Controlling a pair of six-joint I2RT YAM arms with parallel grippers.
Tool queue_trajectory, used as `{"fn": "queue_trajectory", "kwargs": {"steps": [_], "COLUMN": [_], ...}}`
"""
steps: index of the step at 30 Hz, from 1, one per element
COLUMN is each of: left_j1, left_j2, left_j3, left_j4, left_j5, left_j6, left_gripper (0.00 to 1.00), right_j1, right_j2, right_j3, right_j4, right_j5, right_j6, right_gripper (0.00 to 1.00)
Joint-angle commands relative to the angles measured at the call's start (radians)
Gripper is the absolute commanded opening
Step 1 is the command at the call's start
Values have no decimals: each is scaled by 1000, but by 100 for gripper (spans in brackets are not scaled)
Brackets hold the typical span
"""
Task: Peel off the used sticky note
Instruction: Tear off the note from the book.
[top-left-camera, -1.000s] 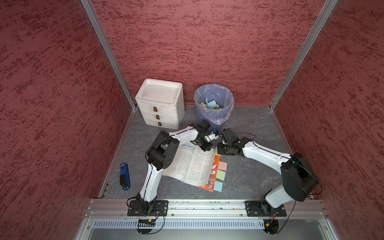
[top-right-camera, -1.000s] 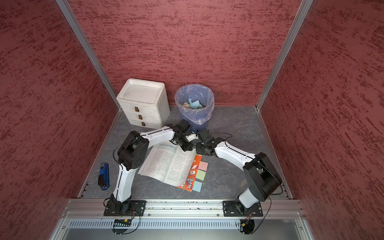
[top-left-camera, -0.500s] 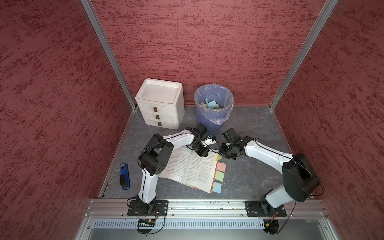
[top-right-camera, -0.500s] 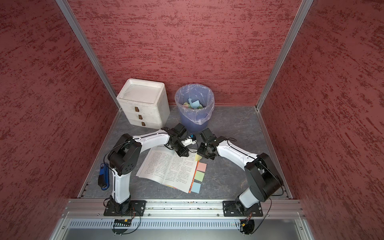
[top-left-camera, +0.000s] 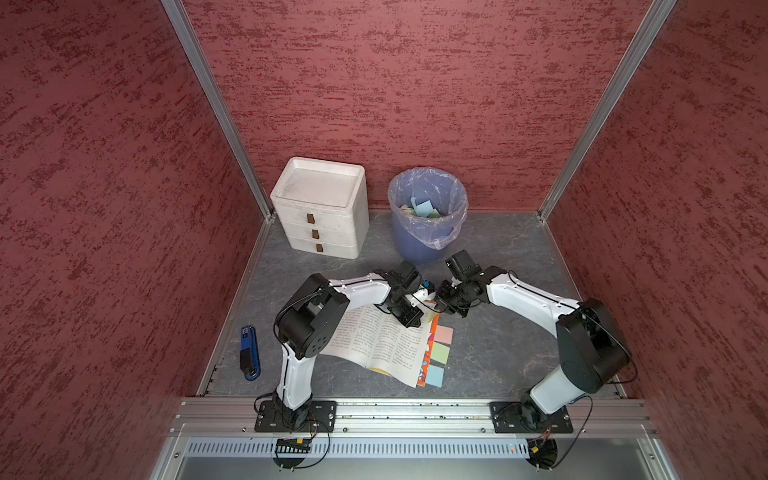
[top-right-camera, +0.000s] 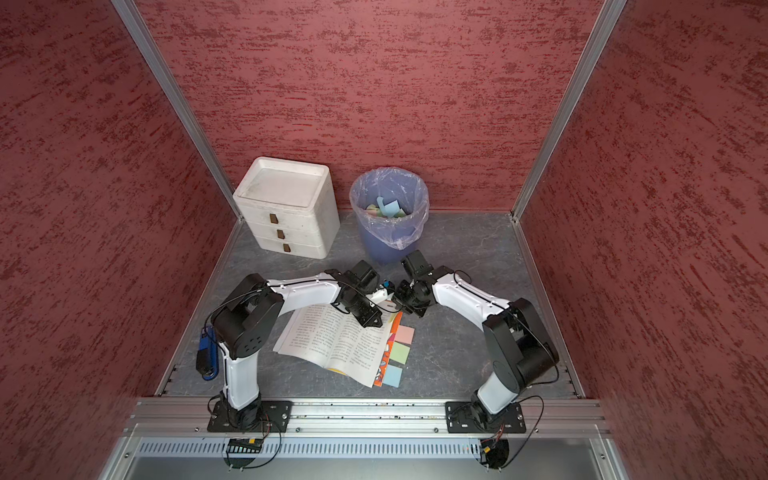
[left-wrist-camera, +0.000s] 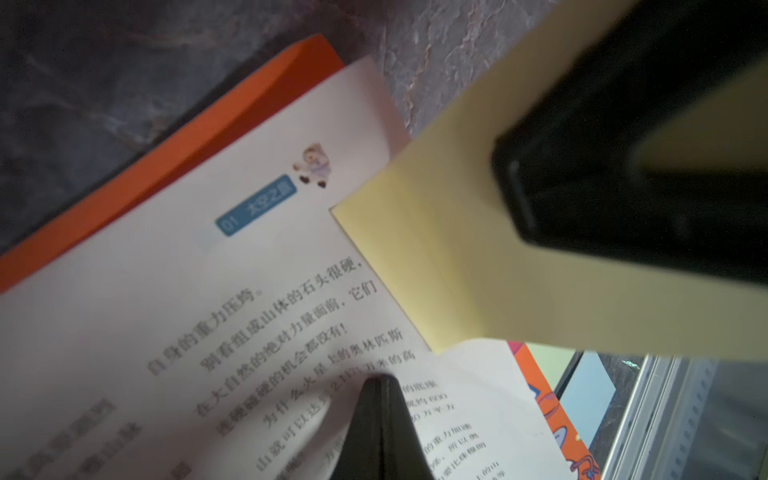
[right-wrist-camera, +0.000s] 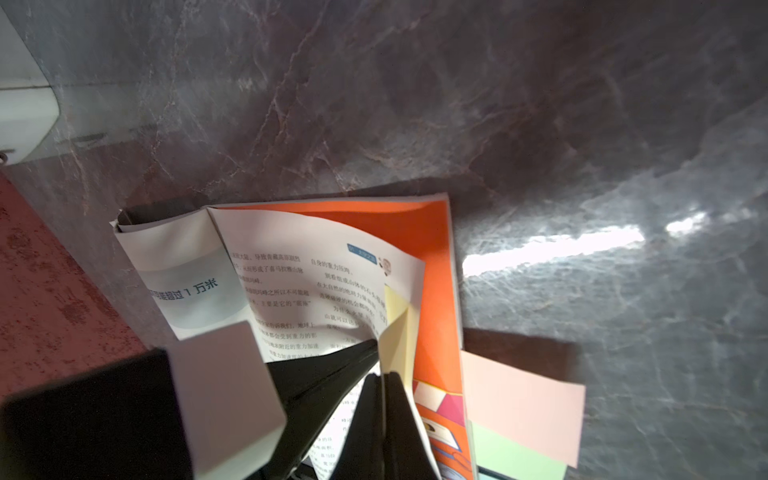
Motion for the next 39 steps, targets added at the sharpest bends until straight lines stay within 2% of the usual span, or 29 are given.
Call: {"fn": "queue_trajectory", "kwargs": {"steps": [1,12,23,27,33,39], "left_j1": [-18,-24,-17,10,99,178], "left_j2": [29,31,26,5,-100,-189], "left_j3": [-28,-60,-50,-22,44,87], "left_j4": [20,28,17,-9,-84,-205], "left_j5": [-111,-194,-185,-133,64,103], "left_j6": [13,49,56,50,31,59], "left_gripper": [0,0,0,0,0,6], "right_j1": [-21,-129,-192,-209,-230,-231], "right_j2": [10,7,-27,-82,-227,-334], "right_j3": [-2,-49,-151,-96,42,242], "right_j4": [40,98,197,87,-142,-311], "right_j5": [-52,-132,-210,-166,-53,56], "right_j6": [65,87,113,35,-104,-239], "right_gripper": [0,0,0,0,0,0]}}
